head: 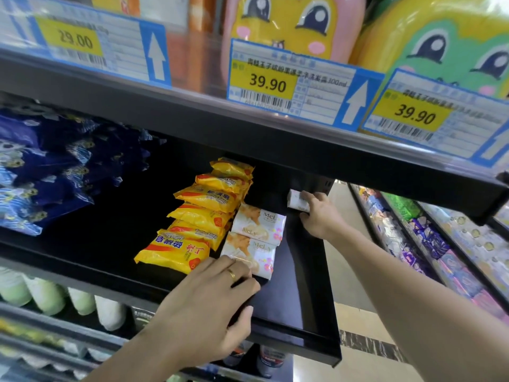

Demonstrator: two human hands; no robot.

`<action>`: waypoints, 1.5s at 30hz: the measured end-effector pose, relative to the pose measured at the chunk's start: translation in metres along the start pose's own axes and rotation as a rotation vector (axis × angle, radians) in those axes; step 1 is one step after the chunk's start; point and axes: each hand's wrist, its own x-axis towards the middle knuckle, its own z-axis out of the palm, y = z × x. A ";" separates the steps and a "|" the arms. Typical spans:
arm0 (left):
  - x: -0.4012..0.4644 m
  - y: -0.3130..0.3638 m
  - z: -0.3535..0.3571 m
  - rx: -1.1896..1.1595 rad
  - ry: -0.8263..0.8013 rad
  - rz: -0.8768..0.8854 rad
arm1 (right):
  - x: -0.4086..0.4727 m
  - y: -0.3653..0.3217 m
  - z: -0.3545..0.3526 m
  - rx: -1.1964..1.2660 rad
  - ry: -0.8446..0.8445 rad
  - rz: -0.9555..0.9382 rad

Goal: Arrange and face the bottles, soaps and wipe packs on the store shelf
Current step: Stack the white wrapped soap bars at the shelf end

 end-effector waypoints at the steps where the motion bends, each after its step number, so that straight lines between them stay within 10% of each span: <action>1: 0.000 0.000 0.000 -0.007 0.010 -0.003 | -0.002 -0.001 0.001 -0.021 0.039 -0.017; 12: -0.004 -0.004 0.005 -0.129 0.039 -0.057 | -0.046 -0.005 -0.002 0.344 0.105 0.114; 20: -0.004 -0.001 -0.001 -0.173 0.029 -0.081 | -0.134 0.001 -0.008 0.736 0.490 0.139; 30: -0.004 0.026 -0.042 -1.110 0.165 -0.456 | -0.252 -0.052 -0.009 0.541 0.543 -0.307; 45: -0.023 0.025 -0.064 -1.484 0.169 -0.471 | -0.282 -0.084 -0.013 0.779 0.527 -0.425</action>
